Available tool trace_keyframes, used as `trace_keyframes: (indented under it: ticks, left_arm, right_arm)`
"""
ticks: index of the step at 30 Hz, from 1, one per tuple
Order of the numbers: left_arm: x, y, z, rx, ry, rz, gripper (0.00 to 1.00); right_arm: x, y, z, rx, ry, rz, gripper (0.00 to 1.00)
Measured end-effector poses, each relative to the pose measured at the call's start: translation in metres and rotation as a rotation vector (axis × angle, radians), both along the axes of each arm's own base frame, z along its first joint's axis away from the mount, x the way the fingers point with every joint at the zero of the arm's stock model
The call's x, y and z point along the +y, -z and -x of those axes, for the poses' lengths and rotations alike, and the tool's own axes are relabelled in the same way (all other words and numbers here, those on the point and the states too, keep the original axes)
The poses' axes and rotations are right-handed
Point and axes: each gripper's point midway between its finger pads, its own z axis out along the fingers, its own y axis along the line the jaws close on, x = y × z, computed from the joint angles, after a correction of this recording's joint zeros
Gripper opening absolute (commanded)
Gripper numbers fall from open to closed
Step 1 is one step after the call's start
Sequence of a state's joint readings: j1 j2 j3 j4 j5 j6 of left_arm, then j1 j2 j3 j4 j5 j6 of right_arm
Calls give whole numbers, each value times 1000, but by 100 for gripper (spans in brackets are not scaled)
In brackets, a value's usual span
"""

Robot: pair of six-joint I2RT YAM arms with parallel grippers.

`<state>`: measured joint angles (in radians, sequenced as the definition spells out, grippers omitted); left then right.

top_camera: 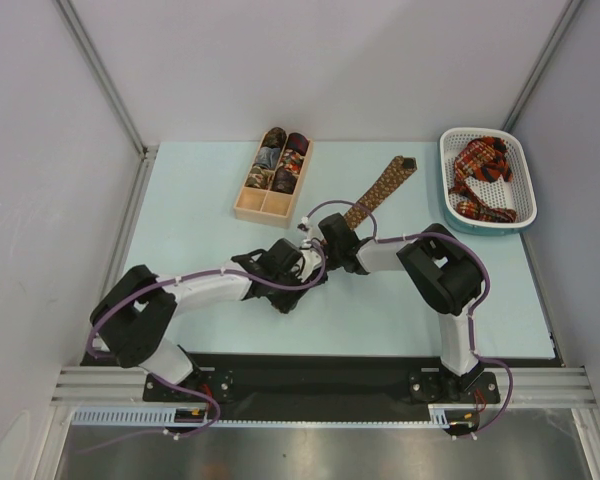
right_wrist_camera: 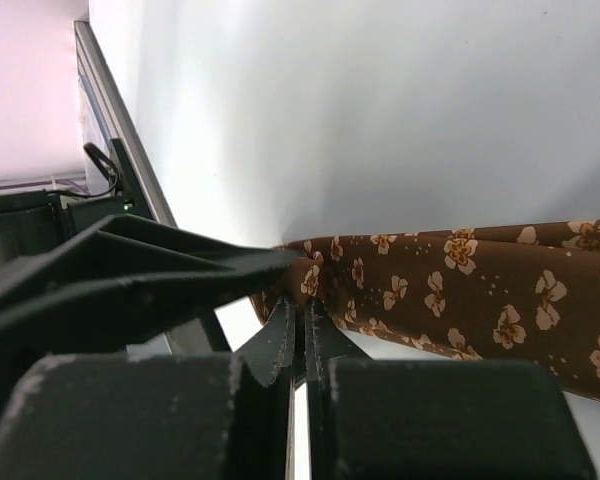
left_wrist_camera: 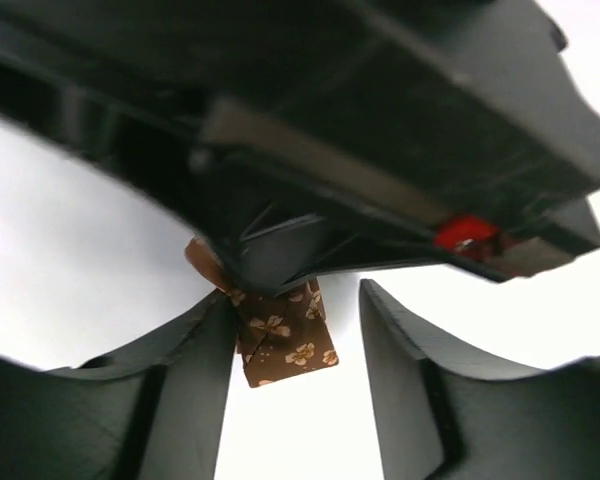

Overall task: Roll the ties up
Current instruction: Roll the tie

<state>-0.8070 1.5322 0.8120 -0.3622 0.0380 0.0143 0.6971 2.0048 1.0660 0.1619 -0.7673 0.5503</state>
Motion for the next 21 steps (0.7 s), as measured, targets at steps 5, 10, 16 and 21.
trace_keyframes:
  ticks: [5,10,16,21]
  left_arm:
    - [0,5,2,13,-10,-10,46]
    - [0,5,1,10,-15,-13,47]
    - [2,5,0,5,-35,-20,54]
    - [5,5,-3,0,-54,-29,64]
  right_arm:
    - [-2,2,3,12,-4,6,9]
    - [-3,3,2,10,-1,13,13]
    - [-5,6,-2,-1,12,25,9]
    - [-7,7,-5,-10,20,33,3]
